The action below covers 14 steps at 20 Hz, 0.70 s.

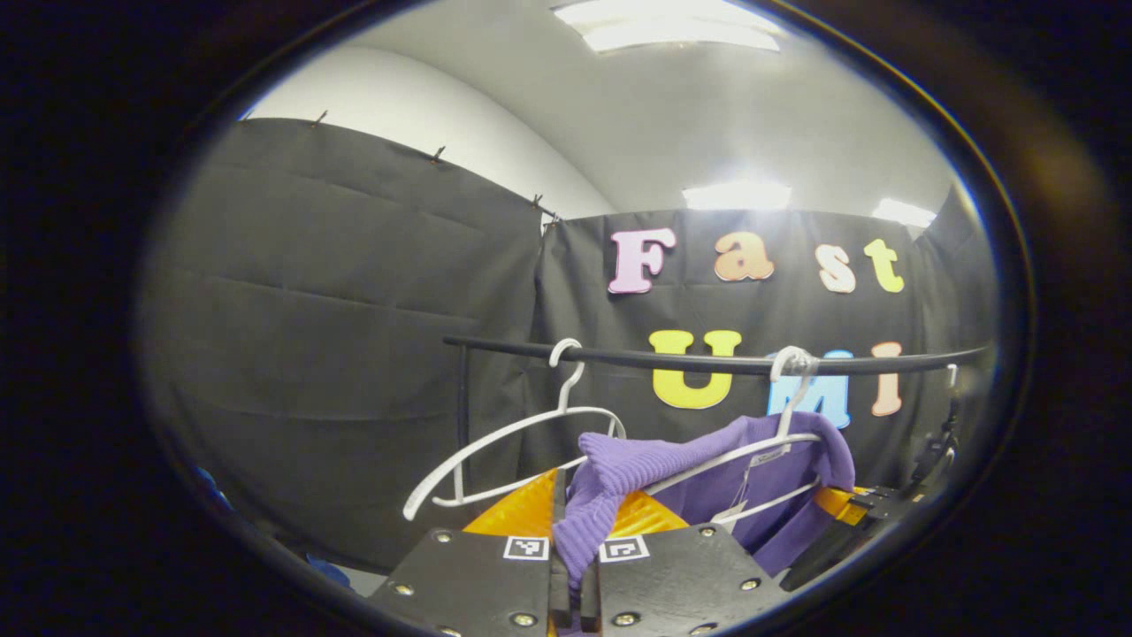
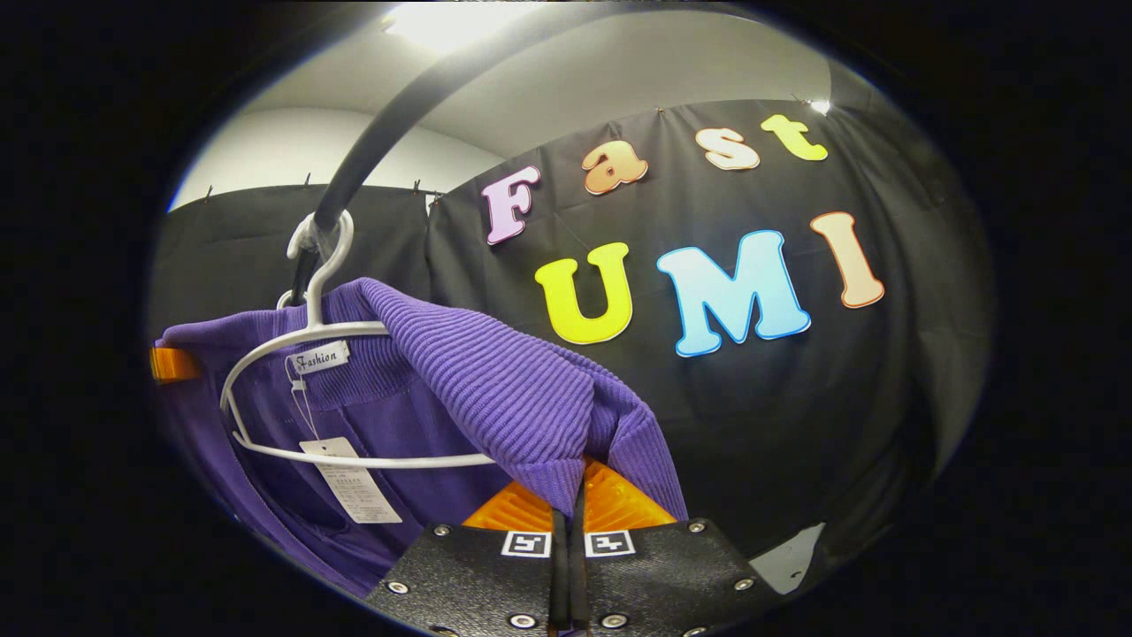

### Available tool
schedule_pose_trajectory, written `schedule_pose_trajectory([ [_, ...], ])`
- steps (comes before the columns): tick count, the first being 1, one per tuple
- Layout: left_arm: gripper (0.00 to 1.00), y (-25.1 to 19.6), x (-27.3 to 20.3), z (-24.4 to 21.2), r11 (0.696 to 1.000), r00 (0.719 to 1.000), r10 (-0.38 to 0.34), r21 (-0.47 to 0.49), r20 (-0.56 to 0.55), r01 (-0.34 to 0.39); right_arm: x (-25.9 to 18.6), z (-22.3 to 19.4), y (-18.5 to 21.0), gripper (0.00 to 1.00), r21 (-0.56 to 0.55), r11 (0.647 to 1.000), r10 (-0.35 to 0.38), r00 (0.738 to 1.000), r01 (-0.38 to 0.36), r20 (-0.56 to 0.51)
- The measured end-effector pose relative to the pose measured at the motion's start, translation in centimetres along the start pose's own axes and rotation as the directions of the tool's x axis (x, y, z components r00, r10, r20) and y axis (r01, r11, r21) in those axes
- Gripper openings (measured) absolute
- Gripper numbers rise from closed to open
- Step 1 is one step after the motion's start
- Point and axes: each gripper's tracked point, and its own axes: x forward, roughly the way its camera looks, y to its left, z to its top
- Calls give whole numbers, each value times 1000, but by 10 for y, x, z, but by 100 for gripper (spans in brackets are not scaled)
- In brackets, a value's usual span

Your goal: Grasp the clothes on the hanger with both hands and then place them into the laundry hamper below.

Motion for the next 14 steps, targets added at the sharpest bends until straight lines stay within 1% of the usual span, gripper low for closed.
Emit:
schedule_pose_trajectory([
  [3, 12, 25, 9, 1, 1000, 1000, -22, -20, -3, 22, -10, 11, 14, 0, -4, 1000, -28, 999, 28, 33],
  [4, 0, 31, 13, 0, 999, 999, -35, -39, -5, 35, -14, 16, 18, 0, -5, 999, -38, 998, 38, 47],
  [7, 0, 53, 19, -10, 995, 998, -63, -82, -19, 61, -21, 28, 27, 0, -3, 998, -69, 995, 70, 76],
  [8, 3, 57, 24, -14, 993, 997, -75, -88, -23, 72, -22, 32, 29, 0, -8, 997, -81, 993, 82, 84],
  [9, 5, 59, 28, -19, 993, 996, -84, -90, -28, 81, -20, 36, 30, 0, -17, 996, -91, 992, 93, 90],
  [11, 5, 63, 38, -34, 991, 994, -97, -96, -42, 92, -17, 44, 36, 0, -42, 992, -112, 988, 117, 108],
  [14, 5, 65, 46, -60, 982, 988, -144, -133, -54, 136, -25, 47, 37, 0, -71, 985, -146, 983, 155, 111],
])
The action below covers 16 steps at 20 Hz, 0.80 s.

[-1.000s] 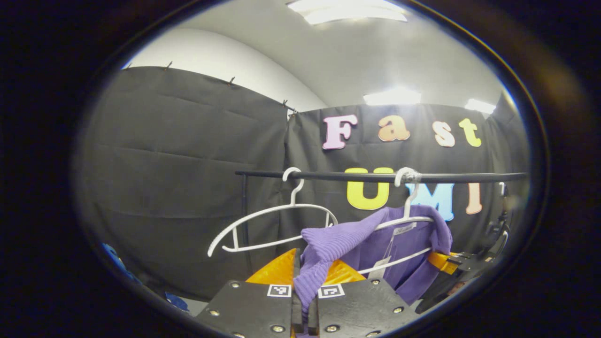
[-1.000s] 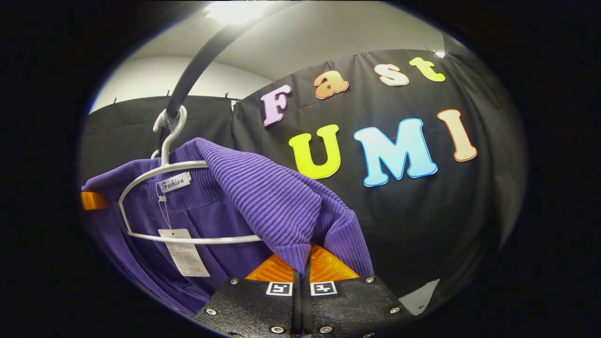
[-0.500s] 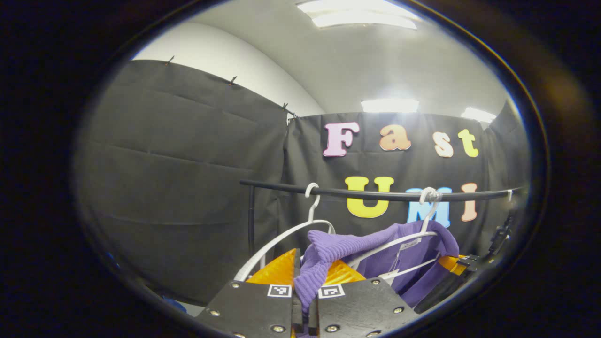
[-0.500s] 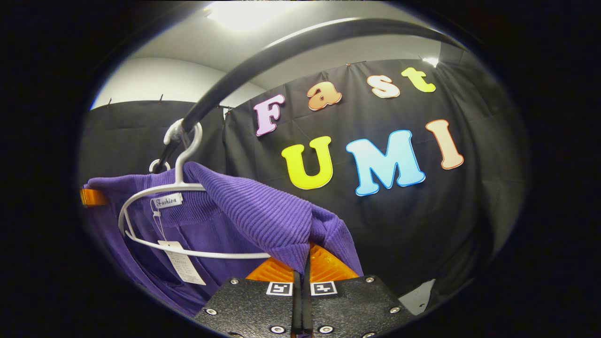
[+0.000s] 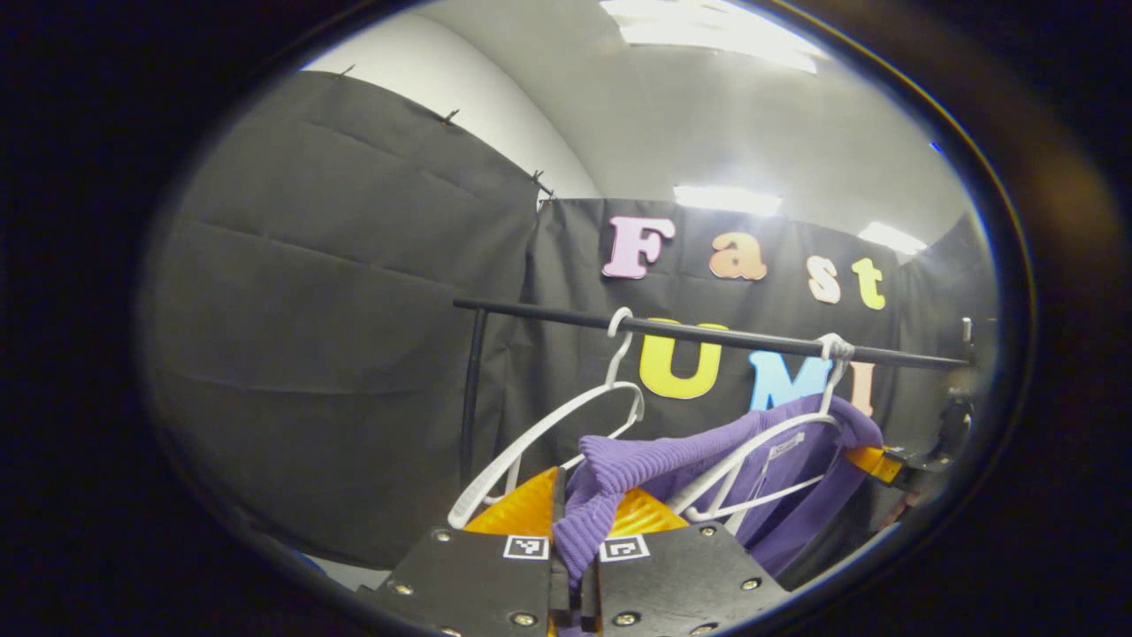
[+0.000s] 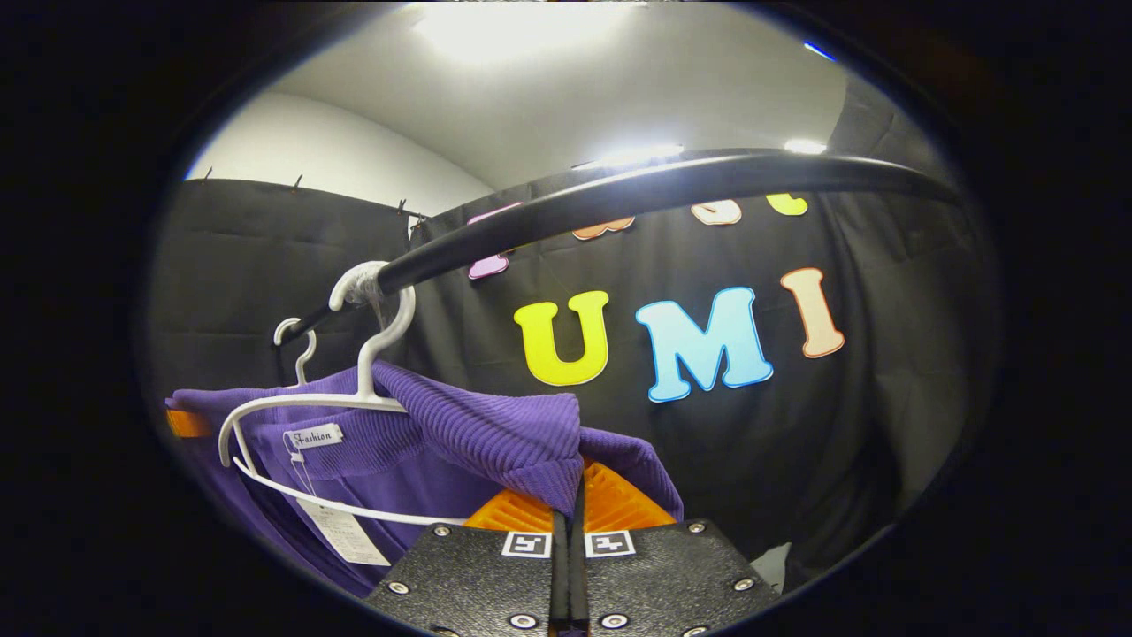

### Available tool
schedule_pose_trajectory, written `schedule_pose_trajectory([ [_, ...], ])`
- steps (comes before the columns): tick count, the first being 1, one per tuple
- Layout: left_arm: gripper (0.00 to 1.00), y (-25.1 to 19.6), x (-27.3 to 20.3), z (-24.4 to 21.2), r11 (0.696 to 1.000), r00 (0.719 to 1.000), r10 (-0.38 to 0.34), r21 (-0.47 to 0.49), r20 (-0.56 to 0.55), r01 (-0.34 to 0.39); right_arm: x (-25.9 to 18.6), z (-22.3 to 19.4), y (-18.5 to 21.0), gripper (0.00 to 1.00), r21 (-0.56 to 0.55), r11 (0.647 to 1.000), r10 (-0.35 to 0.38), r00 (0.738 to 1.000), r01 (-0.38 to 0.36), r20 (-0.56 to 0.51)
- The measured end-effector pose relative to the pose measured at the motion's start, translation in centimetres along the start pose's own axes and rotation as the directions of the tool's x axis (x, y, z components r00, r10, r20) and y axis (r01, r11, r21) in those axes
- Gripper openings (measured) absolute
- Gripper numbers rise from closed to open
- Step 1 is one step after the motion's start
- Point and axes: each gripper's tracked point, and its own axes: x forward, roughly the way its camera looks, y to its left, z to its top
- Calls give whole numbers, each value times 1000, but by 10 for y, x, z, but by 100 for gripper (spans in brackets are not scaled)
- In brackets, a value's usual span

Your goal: Grasp the clothes on the hanger with both hands and then place them into the laundry hamper below.

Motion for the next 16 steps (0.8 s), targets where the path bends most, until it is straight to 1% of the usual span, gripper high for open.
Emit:
schedule_pose_trajectory([
  [1, 0, 0, -3, -10, 1000, 1000, -18, -14, -10, 17, -3, 1, 0, 0, -5, 1000, -12, 1000, 12, -2],
  [4, 0, -7, -1, -36, 997, 998, -65, -29, -21, 65, -10, 5, -1, 0, -48, 998, -48, 999, 49, 9],
  [5, 12, -10, 0, -43, 997, 997, -75, -29, -21, 74, -13, 6, -1, 0, -60, 997, -57, 998, 57, 11],
  [6, 5, -12, 0, -47, 997, 997, -78, -30, -21, 77, -14, 4, -2, 0, -65, 996, -63, 998, 64, 14],
  [9, 5, -21, 1, -62, 995, 996, -87, -49, -28, 86, -17, 10, -15, 0, -107, 991, -83, 996, 86, 33],
  [11, 5, -31, -1, -70, 993, 994, -103, -68, -29, 101, -21, 15, -30, 0, -112, 988, -98, 994, 104, 55],
  [13, 5, -37, -1, -74, 993, 994, -104, -59, -27, 103, -19, 15, -35, 0, -100, 989, -103, 993, 109, 59],
  [14, 11, -40, 1, -74, 994, 995, -102, -48, -20, 101, -18, 14, -38, 0, -95, 990, -102, 993, 107, 59],
  [16, 11, -43, -3, -75, 996, 996, -92, -23, -5, 92, -16, 11, -38, 0, -85, 992, -86, 995, 90, 50],
])
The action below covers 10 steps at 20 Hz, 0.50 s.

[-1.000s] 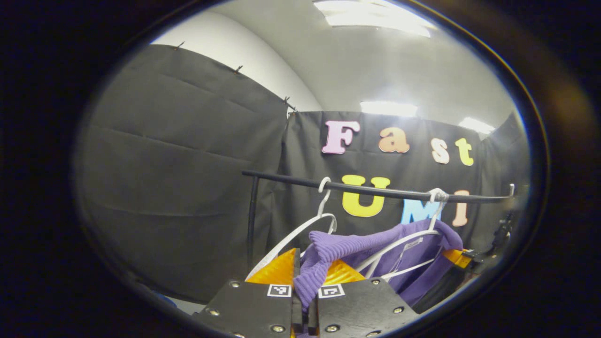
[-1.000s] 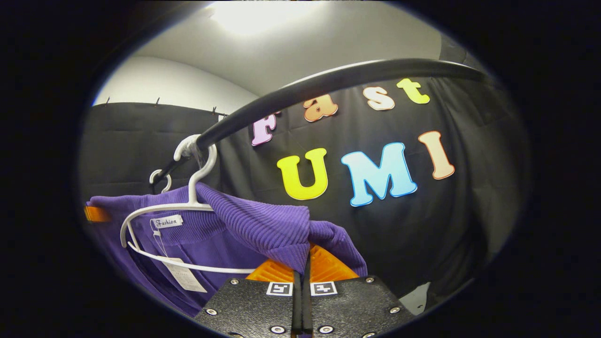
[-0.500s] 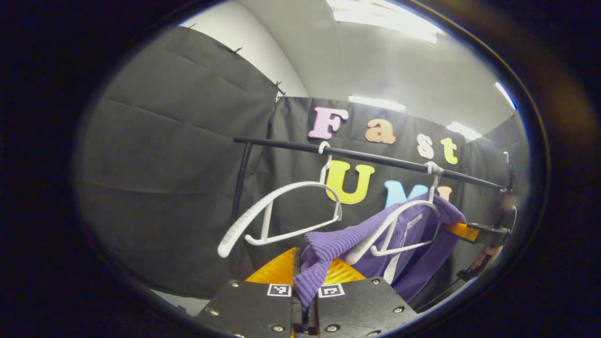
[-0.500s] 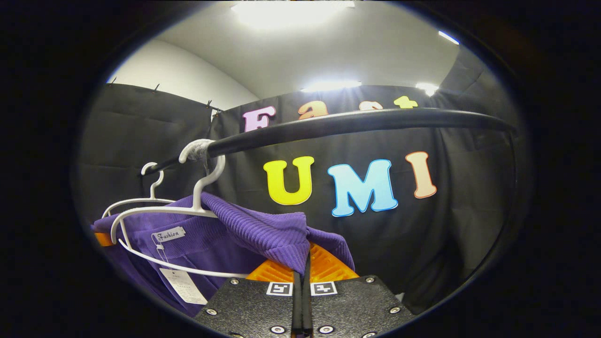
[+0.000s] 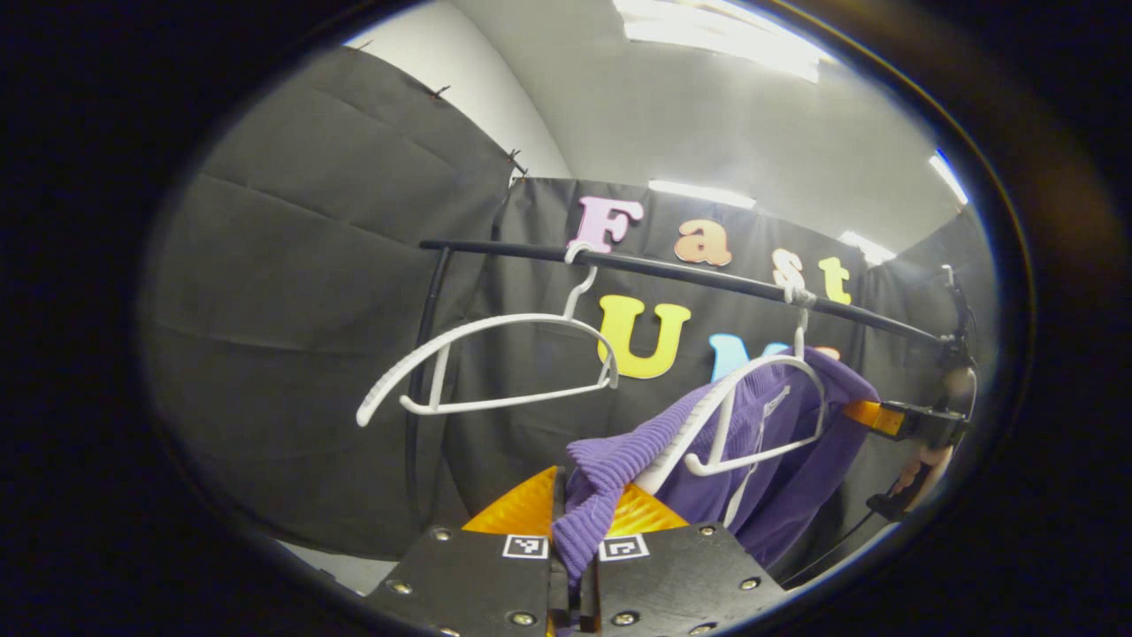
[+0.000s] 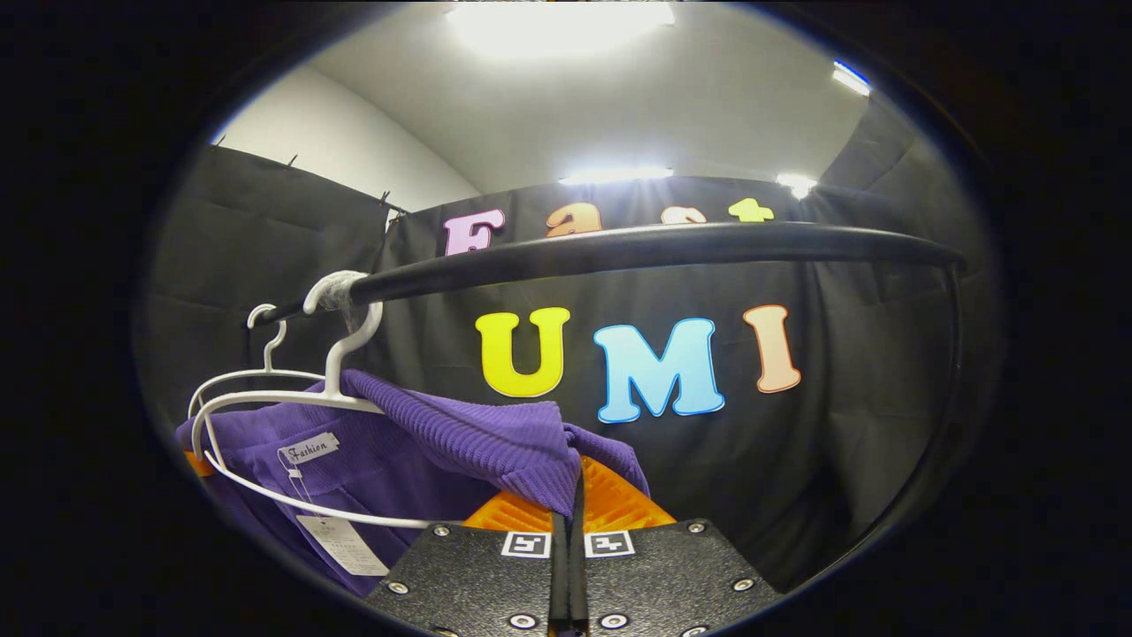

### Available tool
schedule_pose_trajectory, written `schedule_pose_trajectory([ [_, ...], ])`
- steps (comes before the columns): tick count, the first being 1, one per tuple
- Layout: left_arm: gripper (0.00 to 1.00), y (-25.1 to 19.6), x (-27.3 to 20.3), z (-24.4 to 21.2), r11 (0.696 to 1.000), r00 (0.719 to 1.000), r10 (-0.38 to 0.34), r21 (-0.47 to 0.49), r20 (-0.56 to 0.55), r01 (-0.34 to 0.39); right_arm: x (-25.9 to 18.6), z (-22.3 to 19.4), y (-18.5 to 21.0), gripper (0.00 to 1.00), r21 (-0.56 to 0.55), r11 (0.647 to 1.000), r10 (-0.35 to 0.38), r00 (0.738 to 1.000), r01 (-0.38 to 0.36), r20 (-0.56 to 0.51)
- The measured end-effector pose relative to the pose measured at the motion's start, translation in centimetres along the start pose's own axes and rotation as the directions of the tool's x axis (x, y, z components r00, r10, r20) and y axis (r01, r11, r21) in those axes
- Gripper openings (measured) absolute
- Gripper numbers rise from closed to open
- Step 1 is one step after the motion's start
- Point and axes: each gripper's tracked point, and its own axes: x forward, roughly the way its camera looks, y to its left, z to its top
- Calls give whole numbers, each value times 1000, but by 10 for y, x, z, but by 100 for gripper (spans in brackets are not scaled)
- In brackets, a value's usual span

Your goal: Grasp the clothes on the hanger with both hands and then place them into the laundry hamper below.

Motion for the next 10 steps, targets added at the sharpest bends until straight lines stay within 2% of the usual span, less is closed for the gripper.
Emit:
schedule_pose_trajectory([
  [2, 11, -6, -3, -9, 1000, 1000, 14, 3, 5, -14, 0, -4, 2, 0, 0, 1000, 21, 1000, -21, -4],
  [3, 5, -7, -4, -15, 1000, 1000, 21, 0, 1, -21, 2, -5, 2, 0, -4, 1000, 29, 1000, -29, -2],
  [10, 5, -21, 7, -44, 999, 999, 36, -39, -38, -37, 9, -6, 1, 0, 4, 995, 100, 995, -100, 13],
])
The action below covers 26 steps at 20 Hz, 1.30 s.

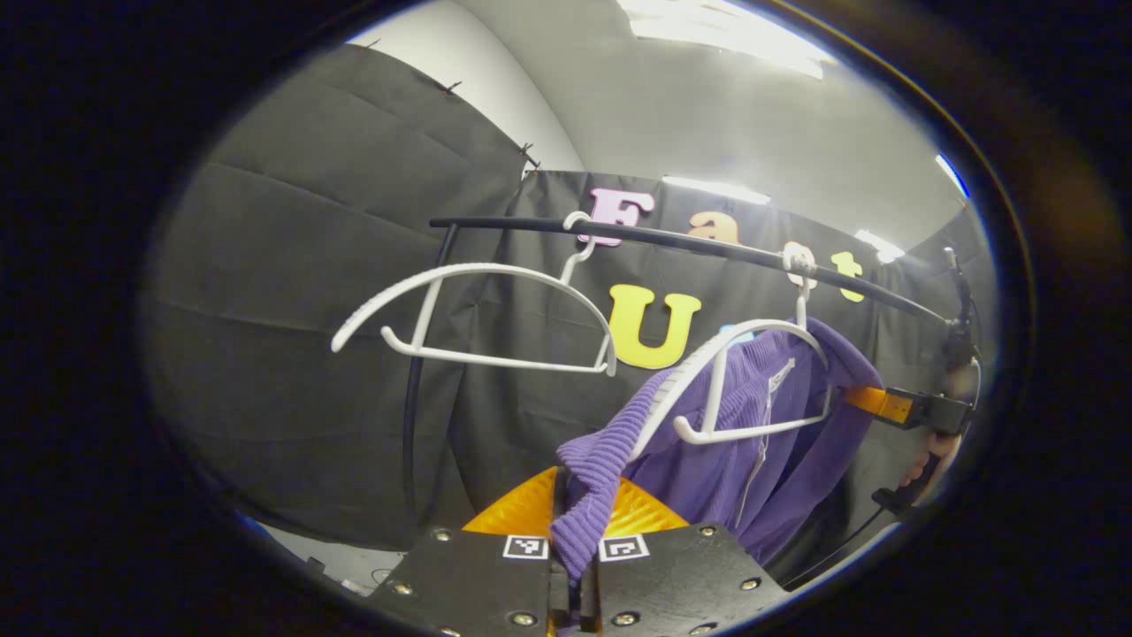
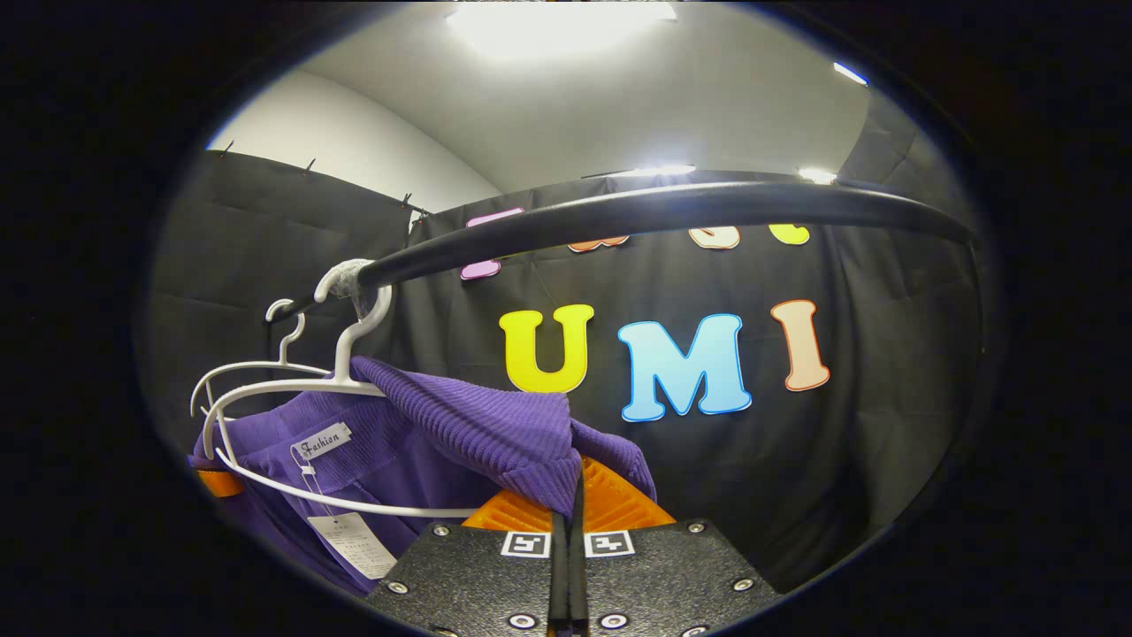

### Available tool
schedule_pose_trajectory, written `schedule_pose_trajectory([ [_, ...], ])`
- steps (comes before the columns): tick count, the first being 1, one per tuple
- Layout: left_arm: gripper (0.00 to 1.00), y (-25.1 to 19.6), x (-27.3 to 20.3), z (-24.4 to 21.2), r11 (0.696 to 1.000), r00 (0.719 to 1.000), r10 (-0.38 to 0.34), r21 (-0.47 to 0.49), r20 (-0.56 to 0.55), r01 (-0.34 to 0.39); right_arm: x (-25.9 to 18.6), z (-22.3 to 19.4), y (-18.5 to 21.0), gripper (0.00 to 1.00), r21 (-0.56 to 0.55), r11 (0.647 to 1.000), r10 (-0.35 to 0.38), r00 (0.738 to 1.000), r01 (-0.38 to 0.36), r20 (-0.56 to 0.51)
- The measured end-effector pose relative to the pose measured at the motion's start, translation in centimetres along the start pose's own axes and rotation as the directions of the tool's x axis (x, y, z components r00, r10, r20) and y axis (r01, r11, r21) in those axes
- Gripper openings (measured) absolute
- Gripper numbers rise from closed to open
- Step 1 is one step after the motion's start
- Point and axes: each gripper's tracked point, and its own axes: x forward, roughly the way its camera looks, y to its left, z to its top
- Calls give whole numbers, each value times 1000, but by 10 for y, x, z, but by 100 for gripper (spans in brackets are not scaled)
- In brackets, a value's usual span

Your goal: Grasp the clothes on the hanger with both hands and then place them into the laundry hamper below.

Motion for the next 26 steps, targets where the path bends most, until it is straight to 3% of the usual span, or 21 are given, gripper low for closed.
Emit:
schedule_pose_trajectory([
  [5, 6, -10, 12, -35, 986, 998, 26, -161, -61, -36, 6, -4, -13, 0, -9, 1000, 20, 1000, -20, 7],
  [6, 6, -19, 9, -46, 986, 996, 26, -161, -81, -39, 8, -9, -20, 0, -3, 1000, 17, 1000, -17, -5],
  [7, 12, -26, 10, -53, 987, 996, 24, -154, -90, -37, 10, -14, -27, 0, 9, 1000, 15, 1000, -14, -16],
  [8, 6, -34, 11, -55, 990, 996, 19, -141, -89, -32, 10, -18, -35, 0, 18, 1000, 11, 1000, -11, -20],
  [20, 6, -133, 33, -62, 997, 990, -76, -32, -123, 73, 19, -22, -92, 0, 24, 998, -56, 998, 55, 21],
  [26, 5, -189, 58, -48, 989, 985, -146, -39, -95, 142, 5, -57, -139, 0, -1, 988, -152, 987, 152, -62],
])
